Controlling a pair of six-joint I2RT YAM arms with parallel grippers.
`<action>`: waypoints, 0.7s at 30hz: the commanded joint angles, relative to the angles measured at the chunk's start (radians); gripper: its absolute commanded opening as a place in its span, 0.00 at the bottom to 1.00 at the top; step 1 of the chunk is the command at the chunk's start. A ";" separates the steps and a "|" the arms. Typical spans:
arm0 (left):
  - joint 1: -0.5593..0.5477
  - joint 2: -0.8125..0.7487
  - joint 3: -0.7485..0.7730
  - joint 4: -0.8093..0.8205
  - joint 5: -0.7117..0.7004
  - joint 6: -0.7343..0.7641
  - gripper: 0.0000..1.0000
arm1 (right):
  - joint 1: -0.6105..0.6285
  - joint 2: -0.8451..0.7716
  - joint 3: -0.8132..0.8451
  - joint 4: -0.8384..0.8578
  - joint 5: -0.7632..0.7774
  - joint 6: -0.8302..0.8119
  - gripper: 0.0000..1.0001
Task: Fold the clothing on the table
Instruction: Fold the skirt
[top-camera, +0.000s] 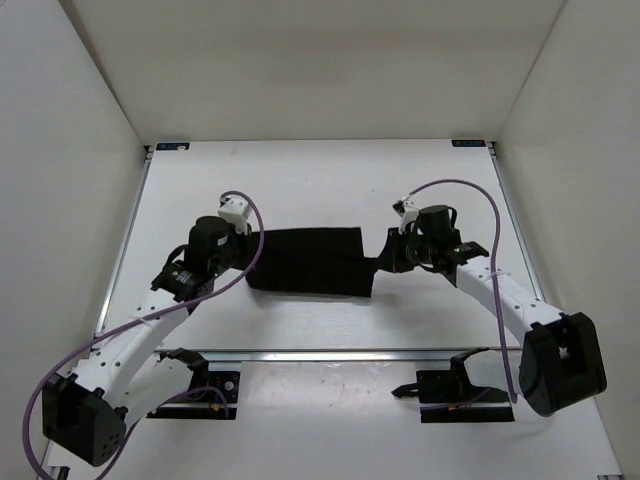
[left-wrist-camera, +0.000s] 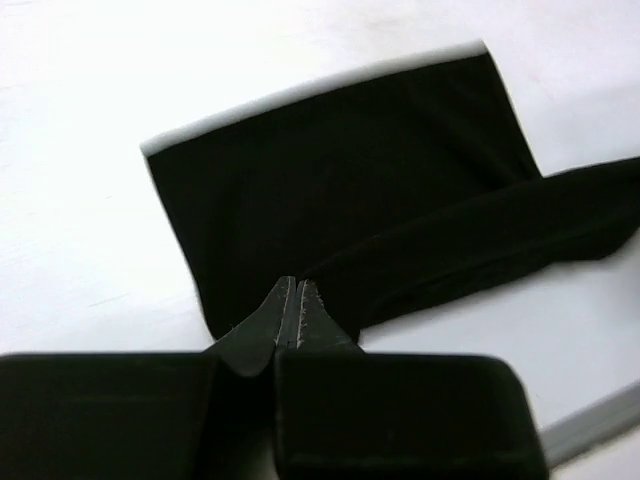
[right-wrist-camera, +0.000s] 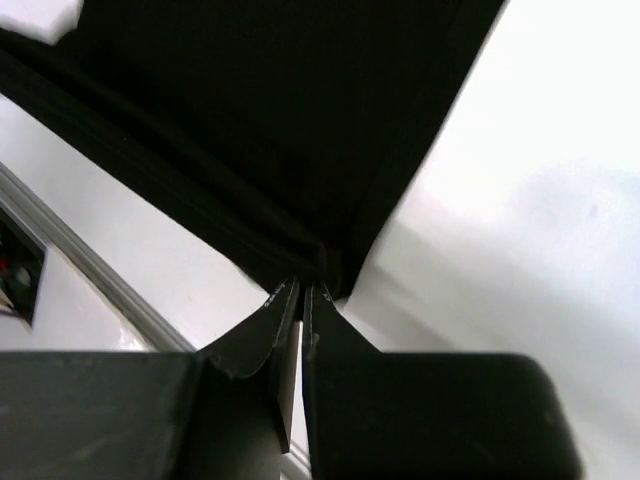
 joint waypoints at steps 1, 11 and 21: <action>0.103 0.026 0.032 0.017 -0.025 0.017 0.00 | -0.033 0.066 0.105 0.133 -0.008 0.002 0.00; 0.144 0.376 0.039 0.123 -0.066 -0.086 0.00 | -0.031 0.614 0.507 0.118 -0.120 -0.096 0.00; 0.189 0.529 0.101 0.093 -0.103 -0.124 0.16 | -0.034 0.830 0.714 0.044 -0.160 -0.126 0.02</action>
